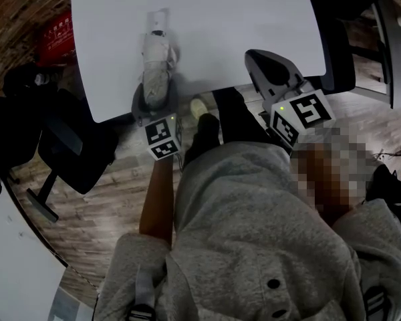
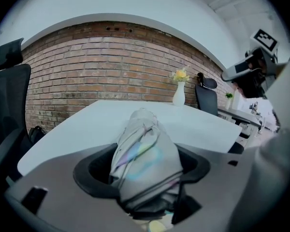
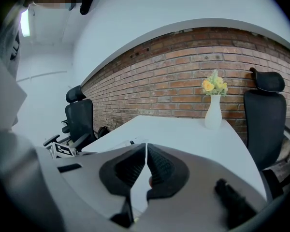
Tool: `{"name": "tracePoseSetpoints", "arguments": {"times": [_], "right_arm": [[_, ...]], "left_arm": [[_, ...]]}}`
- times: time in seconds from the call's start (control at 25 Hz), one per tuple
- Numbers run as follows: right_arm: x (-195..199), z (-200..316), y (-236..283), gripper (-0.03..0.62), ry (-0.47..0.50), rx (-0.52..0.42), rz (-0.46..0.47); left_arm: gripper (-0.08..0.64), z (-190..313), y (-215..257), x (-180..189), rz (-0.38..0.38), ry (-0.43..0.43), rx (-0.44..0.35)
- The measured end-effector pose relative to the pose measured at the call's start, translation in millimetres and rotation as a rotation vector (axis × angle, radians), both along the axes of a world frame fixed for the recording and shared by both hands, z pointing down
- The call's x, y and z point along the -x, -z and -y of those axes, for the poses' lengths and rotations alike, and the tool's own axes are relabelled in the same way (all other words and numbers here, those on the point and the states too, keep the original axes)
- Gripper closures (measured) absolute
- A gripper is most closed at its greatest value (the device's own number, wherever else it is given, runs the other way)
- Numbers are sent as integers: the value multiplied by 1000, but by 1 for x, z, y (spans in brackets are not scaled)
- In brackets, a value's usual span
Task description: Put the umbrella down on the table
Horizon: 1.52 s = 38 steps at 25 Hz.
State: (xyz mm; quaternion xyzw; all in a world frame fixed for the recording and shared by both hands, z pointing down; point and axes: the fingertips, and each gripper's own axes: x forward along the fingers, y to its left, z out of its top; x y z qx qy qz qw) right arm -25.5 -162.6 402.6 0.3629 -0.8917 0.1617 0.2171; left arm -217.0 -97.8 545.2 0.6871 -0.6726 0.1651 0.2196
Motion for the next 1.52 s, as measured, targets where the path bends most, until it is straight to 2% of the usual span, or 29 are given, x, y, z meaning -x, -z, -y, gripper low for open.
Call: {"name": "tracePoseSetpoints", "arguments": {"times": [0.72, 1.2, 1.52], "right_arm": [[-5, 3, 13, 565, -18, -30, 30], [-3, 3, 25, 565, -12, -55, 64], [-9, 4, 37, 565, -25, -81, 89]], "left_arm": [[236, 1, 11, 1, 27, -19, -17], [236, 4, 54, 0, 43, -34, -72], [236, 11, 121, -8, 31, -45, -168]]}}
